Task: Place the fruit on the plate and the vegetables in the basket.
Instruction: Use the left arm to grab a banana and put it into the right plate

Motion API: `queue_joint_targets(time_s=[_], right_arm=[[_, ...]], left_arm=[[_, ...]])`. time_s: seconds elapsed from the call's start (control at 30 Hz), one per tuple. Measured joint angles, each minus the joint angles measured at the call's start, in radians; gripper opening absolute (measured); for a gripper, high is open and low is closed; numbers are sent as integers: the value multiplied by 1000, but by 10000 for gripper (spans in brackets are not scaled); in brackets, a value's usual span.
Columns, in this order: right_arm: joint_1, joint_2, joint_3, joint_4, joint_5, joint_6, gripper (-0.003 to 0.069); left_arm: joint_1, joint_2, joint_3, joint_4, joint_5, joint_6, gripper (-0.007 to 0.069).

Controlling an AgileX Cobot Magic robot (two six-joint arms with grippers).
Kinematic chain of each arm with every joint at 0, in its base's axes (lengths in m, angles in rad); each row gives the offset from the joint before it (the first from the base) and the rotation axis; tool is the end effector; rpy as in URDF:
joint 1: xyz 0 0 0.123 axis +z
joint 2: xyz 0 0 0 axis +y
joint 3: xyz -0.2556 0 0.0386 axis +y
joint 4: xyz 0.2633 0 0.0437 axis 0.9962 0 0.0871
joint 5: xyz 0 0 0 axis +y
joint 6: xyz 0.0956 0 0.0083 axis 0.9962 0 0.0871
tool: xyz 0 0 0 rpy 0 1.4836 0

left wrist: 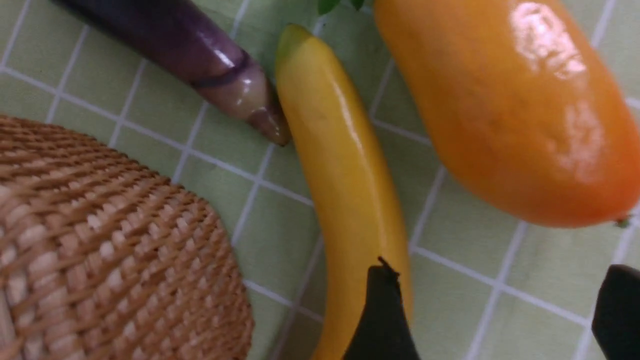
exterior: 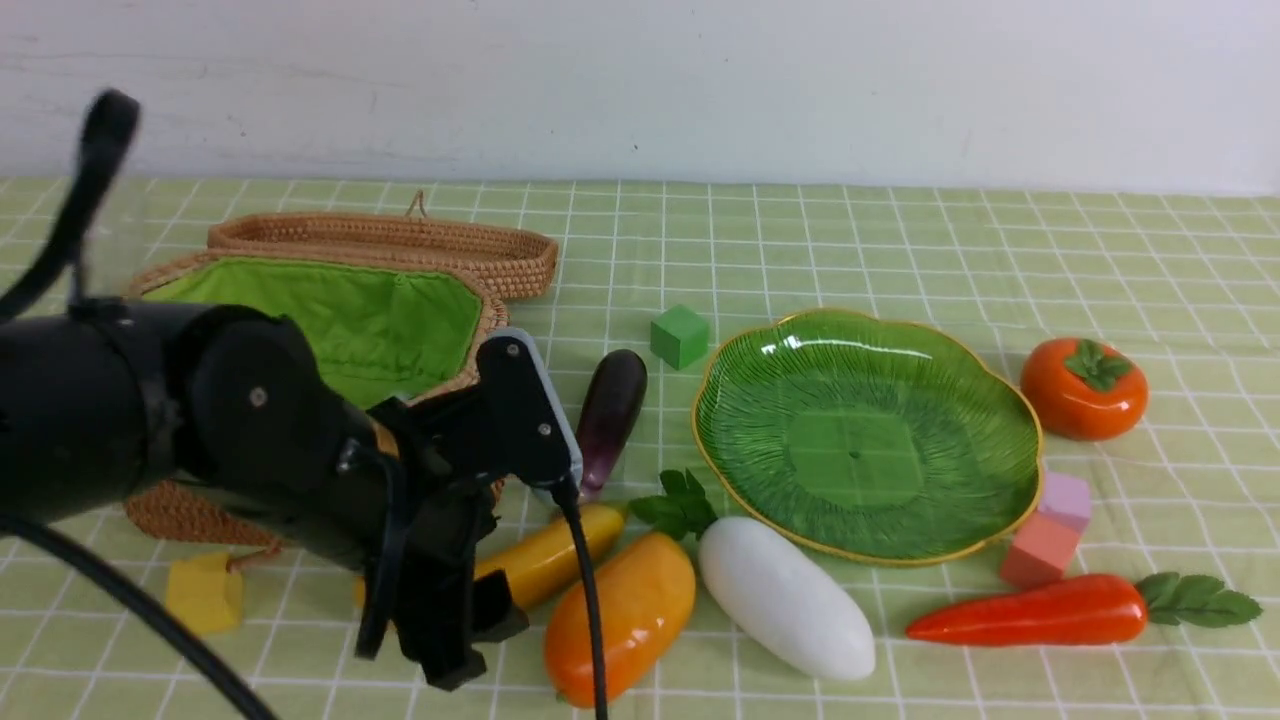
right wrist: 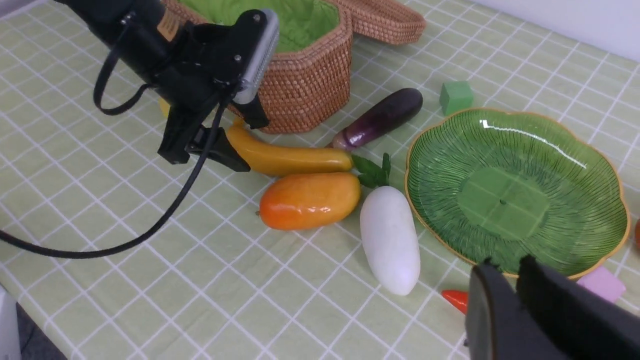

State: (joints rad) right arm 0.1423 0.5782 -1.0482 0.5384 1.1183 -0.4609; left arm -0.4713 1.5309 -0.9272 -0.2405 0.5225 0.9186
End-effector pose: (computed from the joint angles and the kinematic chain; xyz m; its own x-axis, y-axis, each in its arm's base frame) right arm 0.0895 0.0575 0.4125 -0.3557 -0.2339 -0.9049 -0.6123 0.7898 0.0366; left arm 0.2792 -0.1551 0.1849 -0.2491 0.8527 -0.4592 0.8801 0.3972 0.2601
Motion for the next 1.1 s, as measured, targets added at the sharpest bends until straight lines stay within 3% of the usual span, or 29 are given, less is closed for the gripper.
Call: queue_joint_targets(time_s=[0.2,0.47,0.57,0.7,0.93,1.1], right_arm=[[0,0,0,0,3,-1,92],[0,0,0,-1,24,-1,95],[0,0,0,-1,29,-1,97],[0,0,0,-1,41,-1,104],[0,0,0,-1,51,-2,110],[0,0,0,-2,51,-2,113]], left_arm=[[0,113,-1,101,-116,1,519],[0,216,-2,114,-160,-1,498],[0,233,-10,110,-163,-19,448],[0,240,-13,110,-160,-90,308],[0,226,-13,117,-153,-131,312],[0,101,-8,115,-67,-167,312]])
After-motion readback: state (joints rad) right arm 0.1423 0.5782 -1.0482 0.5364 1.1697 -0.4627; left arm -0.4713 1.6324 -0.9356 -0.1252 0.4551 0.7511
